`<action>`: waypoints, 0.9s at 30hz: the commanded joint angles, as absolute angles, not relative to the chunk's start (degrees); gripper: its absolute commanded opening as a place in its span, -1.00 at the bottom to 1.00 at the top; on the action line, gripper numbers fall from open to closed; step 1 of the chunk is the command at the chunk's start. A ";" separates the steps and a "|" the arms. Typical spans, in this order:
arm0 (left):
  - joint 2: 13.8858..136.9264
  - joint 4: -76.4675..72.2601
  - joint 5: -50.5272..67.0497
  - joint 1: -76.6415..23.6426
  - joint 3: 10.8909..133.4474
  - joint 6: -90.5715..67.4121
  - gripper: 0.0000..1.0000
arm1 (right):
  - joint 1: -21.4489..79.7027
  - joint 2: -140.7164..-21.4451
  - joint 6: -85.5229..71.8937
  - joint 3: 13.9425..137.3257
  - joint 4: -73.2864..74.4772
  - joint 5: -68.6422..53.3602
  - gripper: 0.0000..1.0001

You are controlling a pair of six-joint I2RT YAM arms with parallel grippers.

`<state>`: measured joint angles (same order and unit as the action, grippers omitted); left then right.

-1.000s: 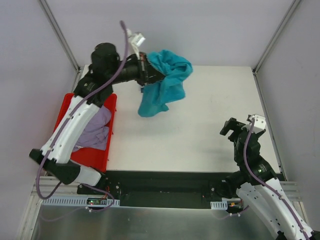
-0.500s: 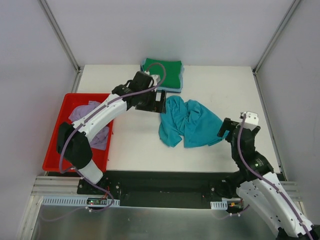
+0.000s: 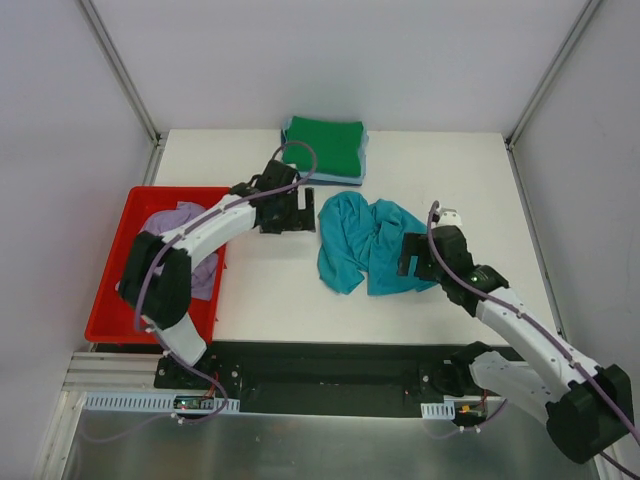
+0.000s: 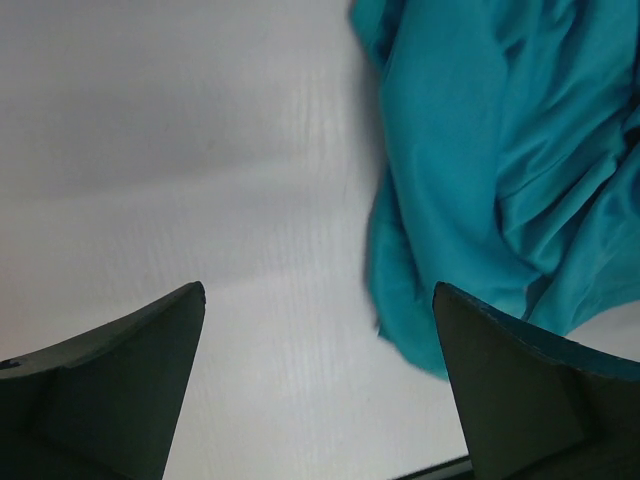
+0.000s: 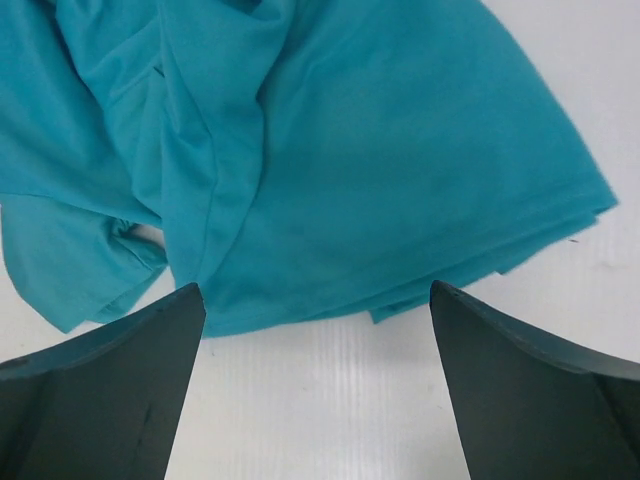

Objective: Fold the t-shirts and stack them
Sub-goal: Move the tshirt to the center of the board, then flatten out the tshirt

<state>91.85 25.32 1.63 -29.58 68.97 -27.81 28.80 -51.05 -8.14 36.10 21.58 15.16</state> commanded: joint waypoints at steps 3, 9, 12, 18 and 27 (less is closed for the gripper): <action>108.52 19.25 6.15 -29.62 85.93 -27.34 0.83 | 29.00 -61.15 -15.29 39.63 6.34 10.46 0.94; 120.83 20.13 7.82 -29.53 98.16 -26.19 0.72 | 29.00 -75.30 -13.71 47.71 3.60 10.81 0.98; 124.53 20.65 11.67 -29.53 101.42 -25.84 0.61 | 29.00 -82.07 -13.18 51.67 2.90 10.55 0.90; 129.55 20.65 18.27 -29.62 102.92 -28.82 0.22 | 28.74 -91.22 -13.09 56.51 3.69 13.70 0.59; 125.78 20.13 16.00 -29.62 100.73 -28.83 -1.00 | 28.21 -92.21 -13.45 56.78 5.27 16.79 -0.66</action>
<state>129.32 19.92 16.19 -29.56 101.21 -29.19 28.58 -94.85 -13.17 55.70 5.82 14.70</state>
